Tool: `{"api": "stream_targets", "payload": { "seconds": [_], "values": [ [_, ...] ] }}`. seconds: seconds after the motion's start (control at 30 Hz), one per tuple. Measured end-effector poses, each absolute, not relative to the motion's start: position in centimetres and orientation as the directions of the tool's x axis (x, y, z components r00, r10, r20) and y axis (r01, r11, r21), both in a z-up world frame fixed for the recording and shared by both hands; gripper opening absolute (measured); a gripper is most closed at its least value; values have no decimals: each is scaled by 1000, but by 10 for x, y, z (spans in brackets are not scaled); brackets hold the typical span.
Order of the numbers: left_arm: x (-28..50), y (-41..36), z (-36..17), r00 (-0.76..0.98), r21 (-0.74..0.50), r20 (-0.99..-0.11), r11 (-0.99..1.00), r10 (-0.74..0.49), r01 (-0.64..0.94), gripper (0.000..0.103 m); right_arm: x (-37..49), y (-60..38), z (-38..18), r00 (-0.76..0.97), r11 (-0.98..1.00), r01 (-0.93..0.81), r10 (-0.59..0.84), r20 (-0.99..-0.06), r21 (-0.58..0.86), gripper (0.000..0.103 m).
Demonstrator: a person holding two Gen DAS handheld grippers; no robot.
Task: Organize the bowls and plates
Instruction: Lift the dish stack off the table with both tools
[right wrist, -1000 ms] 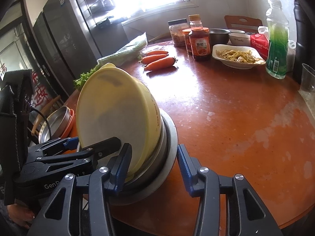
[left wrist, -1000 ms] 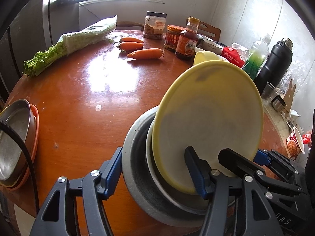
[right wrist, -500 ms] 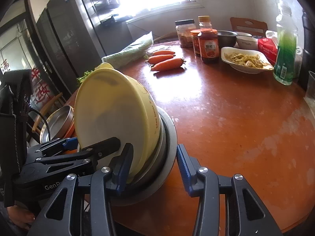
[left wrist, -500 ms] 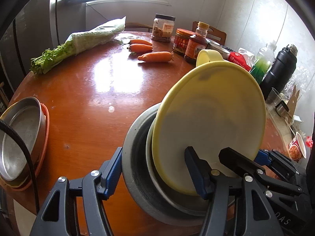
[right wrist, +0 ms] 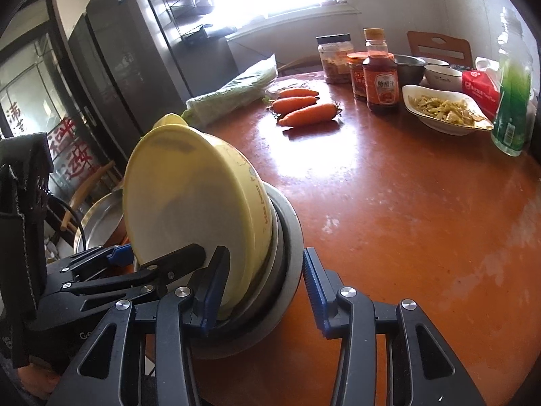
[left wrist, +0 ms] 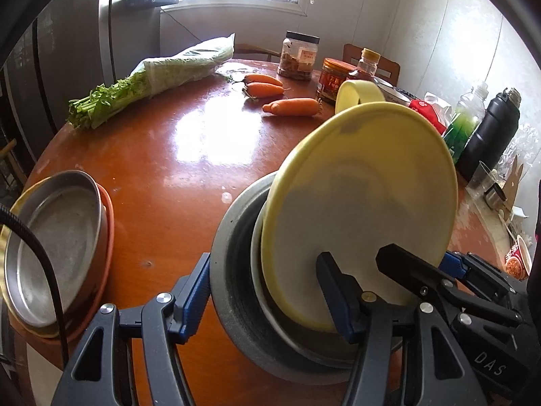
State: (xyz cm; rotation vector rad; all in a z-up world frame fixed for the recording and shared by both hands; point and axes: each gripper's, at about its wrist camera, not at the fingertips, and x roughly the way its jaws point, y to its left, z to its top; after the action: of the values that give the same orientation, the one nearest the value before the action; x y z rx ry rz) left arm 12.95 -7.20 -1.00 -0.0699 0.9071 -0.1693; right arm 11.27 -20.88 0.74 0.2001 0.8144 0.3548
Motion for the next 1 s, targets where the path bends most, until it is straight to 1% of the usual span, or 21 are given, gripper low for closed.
{"api": "stream_targets", "payload": {
  "seconds": [0.27,0.53,0.63,0.67,0.77,0.83,0.9,0.93,1.0],
  "values": [
    [133,-68,-11,605,-138,-775,983,-181,118,61,120,-204,5,631,924,-234,380,-676,302,46],
    [133,-69,-15,605,-138,-774,982,-187,127,60,123,-209,-6,614,917,-216,394,-684,334,47],
    [131,-67,-17,609,-148,-768,980,-197,130,61,121,-210,-8,602,905,-214,419,-680,368,50],
    [130,-67,-18,609,-152,-767,979,-202,133,61,121,-213,-12,585,896,-202,435,-685,396,54],
    [129,-64,-21,608,-180,-760,974,-228,140,62,118,-216,-15,590,891,-190,439,-678,412,60],
    [130,-63,-23,607,-199,-758,971,-240,135,62,117,-217,-16,582,884,-181,449,-678,430,61],
    [130,-62,-23,603,-209,-758,968,-250,139,61,117,-216,-16,572,872,-190,472,-671,452,57],
    [131,-62,-24,601,-209,-760,968,-249,137,61,117,-215,-16,567,863,-201,489,-663,464,48],
    [132,-61,-24,600,-217,-759,967,-254,134,60,117,-215,-15,571,865,-189,482,-664,465,48]
  ]
}}
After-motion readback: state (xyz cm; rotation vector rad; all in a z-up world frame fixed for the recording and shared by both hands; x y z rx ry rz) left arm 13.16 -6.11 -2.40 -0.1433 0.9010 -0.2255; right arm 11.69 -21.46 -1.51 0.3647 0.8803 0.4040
